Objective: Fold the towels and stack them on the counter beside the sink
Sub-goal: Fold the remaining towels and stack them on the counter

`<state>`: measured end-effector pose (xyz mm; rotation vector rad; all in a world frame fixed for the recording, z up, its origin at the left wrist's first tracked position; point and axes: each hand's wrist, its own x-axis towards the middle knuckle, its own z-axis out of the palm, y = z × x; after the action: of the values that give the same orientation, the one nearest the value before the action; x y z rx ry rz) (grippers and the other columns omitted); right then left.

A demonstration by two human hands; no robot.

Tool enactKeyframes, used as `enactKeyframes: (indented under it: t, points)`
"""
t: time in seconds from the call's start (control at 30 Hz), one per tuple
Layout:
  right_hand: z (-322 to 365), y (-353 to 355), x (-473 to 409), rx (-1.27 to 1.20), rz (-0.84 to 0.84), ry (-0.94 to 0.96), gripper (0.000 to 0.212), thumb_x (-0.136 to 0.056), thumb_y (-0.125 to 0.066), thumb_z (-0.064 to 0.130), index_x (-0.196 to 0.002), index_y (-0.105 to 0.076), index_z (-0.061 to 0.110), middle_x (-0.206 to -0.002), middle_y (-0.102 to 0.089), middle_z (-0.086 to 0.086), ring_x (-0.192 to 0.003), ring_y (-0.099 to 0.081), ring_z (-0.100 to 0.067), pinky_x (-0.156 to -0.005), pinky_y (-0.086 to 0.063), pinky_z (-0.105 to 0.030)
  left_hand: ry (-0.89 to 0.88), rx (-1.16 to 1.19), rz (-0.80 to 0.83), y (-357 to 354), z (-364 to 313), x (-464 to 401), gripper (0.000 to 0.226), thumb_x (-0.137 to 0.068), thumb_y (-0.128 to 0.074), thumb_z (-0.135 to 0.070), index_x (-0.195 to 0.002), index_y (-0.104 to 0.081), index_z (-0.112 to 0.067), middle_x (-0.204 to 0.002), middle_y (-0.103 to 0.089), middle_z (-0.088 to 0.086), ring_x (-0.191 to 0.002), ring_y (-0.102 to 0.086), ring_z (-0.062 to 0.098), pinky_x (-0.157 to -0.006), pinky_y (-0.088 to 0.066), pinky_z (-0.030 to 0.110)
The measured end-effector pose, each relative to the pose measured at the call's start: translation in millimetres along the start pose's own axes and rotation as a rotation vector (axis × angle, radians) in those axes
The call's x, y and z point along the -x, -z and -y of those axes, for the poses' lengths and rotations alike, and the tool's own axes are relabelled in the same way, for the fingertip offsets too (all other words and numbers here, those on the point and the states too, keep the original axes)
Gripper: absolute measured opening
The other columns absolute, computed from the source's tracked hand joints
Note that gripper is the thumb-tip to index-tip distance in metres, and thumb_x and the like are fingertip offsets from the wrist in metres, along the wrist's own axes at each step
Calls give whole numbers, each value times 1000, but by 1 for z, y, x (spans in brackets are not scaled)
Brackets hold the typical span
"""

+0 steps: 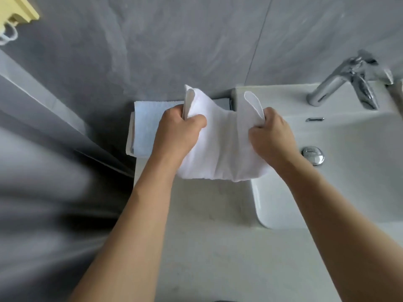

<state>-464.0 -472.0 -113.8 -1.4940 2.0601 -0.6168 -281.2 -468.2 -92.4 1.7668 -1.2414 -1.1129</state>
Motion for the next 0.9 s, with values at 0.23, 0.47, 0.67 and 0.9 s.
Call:
enactKeyframes:
  t: [0.23, 0.47, 0.67, 0.9]
  points:
    - [-73, 77, 32, -83, -48, 49, 22, -82, -53, 25, -70, -46, 8, -64, -47, -4, -63, -43, -26, -54, -34, -35, -55, -110, 108, -75, -47, 82, 35, -80, -64, -21, -62, -35, -18, -57, -32, -9, -56, -32, 13, -62, -27, 31]
    - [-184, 163, 43, -52, 26, 13, 27, -86, -61, 32, -86, -60, 6, -78, -61, -7, -78, -57, -32, -65, -45, -37, -120, -167, 118, -187, -77, 139, 23, -85, -64, -27, -93, -59, -7, -80, -61, 8, -74, -58, 27, -65, -40, 32]
    - [-253, 221, 35, 26, 46, -58, 35, -85, -63, 39, -105, -61, 10, -98, -63, -8, -91, -58, -30, -77, -48, -37, -291, -261, 173, -262, -87, 162, 15, -99, -51, -30, -105, -49, -17, -95, -57, -3, -89, -52, 24, -61, -35, 25]
    - [-329, 269, 12, -81, -151, -158, 36, -85, -53, 40, -107, -62, 14, -102, -67, -9, -96, -62, -33, -85, -52, -46, -297, -255, 121, -327, -104, 146, 22, -102, -49, -33, -118, -50, -19, -111, -57, -5, -105, -54, 24, -80, -36, 30]
